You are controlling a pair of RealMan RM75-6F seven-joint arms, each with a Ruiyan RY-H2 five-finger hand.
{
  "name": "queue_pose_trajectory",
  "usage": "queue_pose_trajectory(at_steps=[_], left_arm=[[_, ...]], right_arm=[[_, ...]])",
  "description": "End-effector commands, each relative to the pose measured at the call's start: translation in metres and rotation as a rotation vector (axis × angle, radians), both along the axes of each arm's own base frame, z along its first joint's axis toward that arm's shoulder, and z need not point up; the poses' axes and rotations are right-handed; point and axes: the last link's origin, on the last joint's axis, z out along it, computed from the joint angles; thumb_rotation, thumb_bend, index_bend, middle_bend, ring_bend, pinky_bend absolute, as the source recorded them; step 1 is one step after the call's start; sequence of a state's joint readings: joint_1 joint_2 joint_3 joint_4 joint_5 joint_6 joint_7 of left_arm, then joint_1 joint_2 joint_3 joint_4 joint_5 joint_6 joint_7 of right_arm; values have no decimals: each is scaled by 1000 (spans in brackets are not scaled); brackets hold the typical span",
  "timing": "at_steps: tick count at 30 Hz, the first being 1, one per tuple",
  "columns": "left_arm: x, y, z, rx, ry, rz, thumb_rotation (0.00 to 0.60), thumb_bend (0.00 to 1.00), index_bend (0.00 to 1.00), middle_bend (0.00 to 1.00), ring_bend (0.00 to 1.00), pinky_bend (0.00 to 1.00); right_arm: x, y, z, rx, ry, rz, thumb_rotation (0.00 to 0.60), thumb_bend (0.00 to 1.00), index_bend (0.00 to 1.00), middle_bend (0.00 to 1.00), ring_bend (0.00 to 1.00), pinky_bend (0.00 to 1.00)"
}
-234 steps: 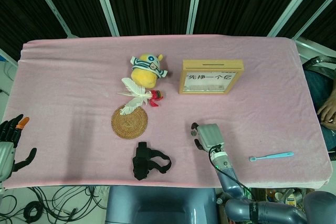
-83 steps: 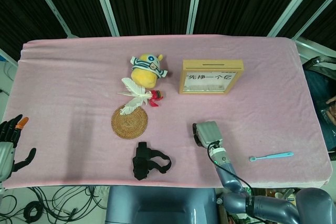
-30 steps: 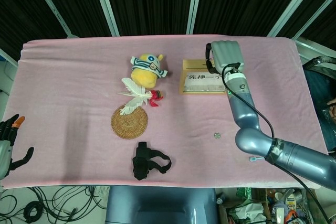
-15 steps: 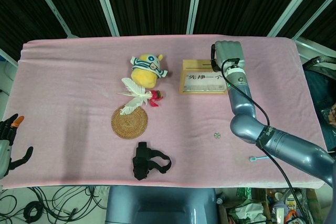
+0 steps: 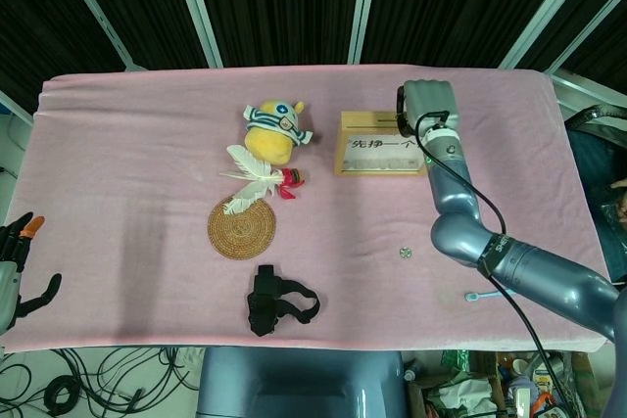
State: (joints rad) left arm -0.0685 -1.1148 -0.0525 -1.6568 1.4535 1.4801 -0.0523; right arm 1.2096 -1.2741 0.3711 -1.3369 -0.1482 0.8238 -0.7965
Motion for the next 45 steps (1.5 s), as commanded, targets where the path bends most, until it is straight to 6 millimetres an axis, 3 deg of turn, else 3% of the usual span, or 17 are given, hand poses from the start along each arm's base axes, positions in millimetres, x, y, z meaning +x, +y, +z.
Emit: queue_pose_trajectory(at_steps=[1,25,33,45], left_arm=[[0,0,0,0,0,0,600,355,62,0,0,0],[0,0,0,1,6,-5,600,355,61,0,0,0],[0,0,0,3,7,-5,600,354,61,0,0,0],[-1,-1,0,3,9,-4,600,354,61,0,0,0]], right_arm=[[-1,-1,0,0,4,-1,600,374,726,930,959,980],[-14,-4,-4,10,0,-21,600,373,725,930,959,979],[-18,-2,-3,20,23,-27,600,358,527,934,959,978],[-16,1,1,24,29,-20,600,358,413,937,959,978]])
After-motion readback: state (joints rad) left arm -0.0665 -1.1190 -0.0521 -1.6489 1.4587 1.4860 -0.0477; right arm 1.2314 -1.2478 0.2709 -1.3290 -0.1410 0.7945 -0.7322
